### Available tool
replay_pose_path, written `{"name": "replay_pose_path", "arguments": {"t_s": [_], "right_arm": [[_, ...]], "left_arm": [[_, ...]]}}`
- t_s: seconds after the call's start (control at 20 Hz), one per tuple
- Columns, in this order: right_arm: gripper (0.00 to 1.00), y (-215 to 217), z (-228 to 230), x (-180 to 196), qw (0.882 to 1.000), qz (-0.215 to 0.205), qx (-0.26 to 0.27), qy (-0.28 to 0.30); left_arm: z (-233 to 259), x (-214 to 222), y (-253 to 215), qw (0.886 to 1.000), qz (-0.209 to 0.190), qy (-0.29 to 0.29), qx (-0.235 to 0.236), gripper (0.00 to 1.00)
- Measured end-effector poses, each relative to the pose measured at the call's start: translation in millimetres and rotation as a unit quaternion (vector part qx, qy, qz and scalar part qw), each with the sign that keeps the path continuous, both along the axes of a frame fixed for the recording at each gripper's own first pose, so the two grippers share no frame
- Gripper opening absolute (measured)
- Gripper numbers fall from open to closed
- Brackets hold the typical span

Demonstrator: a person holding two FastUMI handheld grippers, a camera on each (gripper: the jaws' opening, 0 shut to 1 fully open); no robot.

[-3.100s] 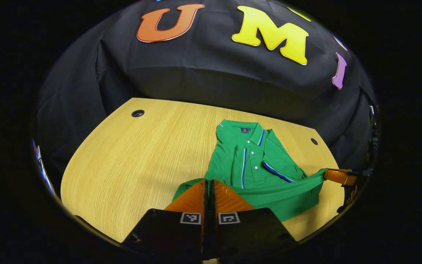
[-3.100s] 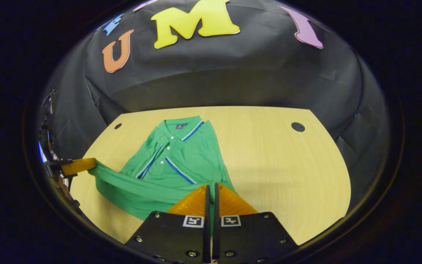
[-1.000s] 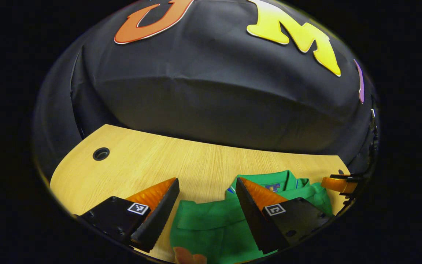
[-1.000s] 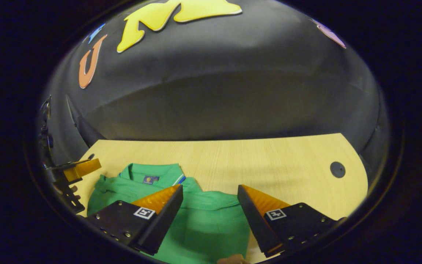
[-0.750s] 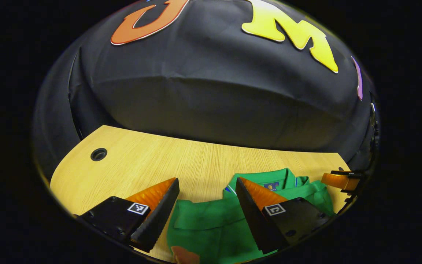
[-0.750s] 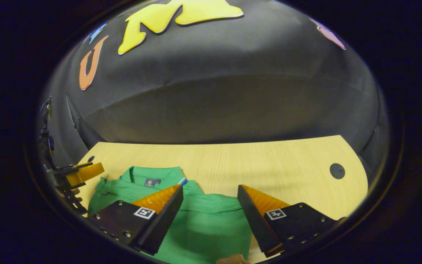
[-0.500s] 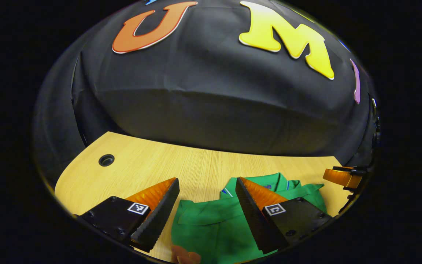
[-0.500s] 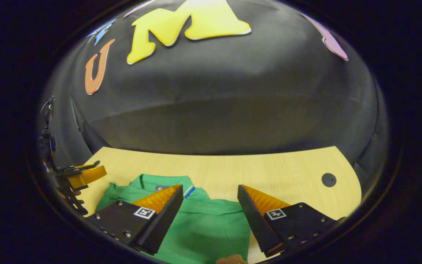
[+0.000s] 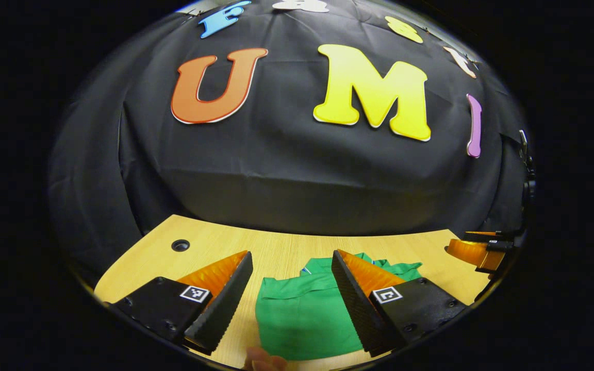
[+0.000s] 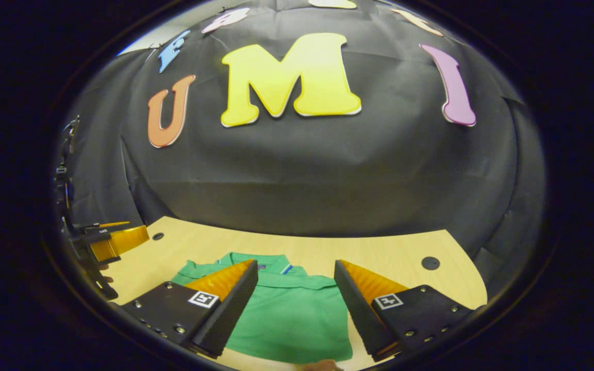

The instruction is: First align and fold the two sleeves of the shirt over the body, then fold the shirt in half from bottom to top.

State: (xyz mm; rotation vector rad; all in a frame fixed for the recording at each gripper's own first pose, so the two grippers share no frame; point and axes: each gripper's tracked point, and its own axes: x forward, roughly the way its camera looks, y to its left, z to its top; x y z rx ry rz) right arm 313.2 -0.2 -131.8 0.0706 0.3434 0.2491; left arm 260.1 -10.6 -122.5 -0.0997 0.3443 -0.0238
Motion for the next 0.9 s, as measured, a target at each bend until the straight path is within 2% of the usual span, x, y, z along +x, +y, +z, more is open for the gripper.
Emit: {"name": "replay_pose_path", "arguments": {"t_s": [0.15, 0.4, 0.65, 0.9], "right_arm": [[0.93, -0.3, 22.9, -38.7, 1.0, 0.001, -0.001, -0.02], [0.93, 2.7, 57.0, -101.7, 0.999, 0.005, -0.009, -0.047], [0.93, -2.5, 95.6, -155.2, 0.997, -0.001, -0.013, -0.076], [0.93, -12.0, 118.2, -203.0, 0.995, -0.005, -0.017, -0.1]], "left_arm": [[25.1, -40.3, -3.8, 1.0, -0.001, -0.019, -0.006, 0.98], [56.8, -99.1, -12.7, 0.999, -0.01, -0.038, 0.011, 0.99], [92.8, -144.7, -23.4, 0.997, -0.013, -0.066, 0.026, 0.98], [117.5, -187.8, -34.1, 0.996, -0.015, -0.089, 0.021, 0.98]]}}
